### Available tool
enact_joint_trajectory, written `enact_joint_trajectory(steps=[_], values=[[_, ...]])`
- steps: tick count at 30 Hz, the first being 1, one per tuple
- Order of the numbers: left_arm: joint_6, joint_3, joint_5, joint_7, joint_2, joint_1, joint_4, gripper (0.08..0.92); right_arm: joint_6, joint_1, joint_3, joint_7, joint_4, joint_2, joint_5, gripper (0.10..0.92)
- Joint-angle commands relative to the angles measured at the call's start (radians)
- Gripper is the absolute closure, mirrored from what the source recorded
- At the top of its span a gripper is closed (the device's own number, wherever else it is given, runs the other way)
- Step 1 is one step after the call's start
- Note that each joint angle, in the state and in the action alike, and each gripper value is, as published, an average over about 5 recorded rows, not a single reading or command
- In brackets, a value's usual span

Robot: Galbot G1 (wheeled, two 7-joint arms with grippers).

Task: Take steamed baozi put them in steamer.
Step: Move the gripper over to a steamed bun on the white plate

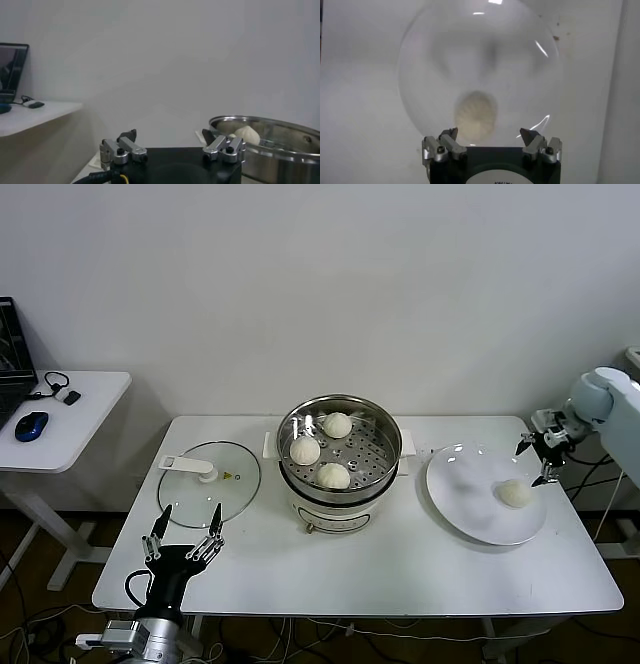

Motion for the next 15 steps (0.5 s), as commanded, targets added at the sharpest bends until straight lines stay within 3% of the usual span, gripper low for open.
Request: enact_joint_trajectory(steps=[1,15], values=[[0.000,0.000,-0.001,0.001,0.000,0.002,0.006,0.177,0.034,-0.101,0.125,0.002,-0.108,0.070,-0.150,0.203],[0.011,-0.003,-0.012,0.000,0.000,0.002,0.013,0.177,0.045,-0.140,0.185,0.015,-0.190,0.135,-0.188,0.203]])
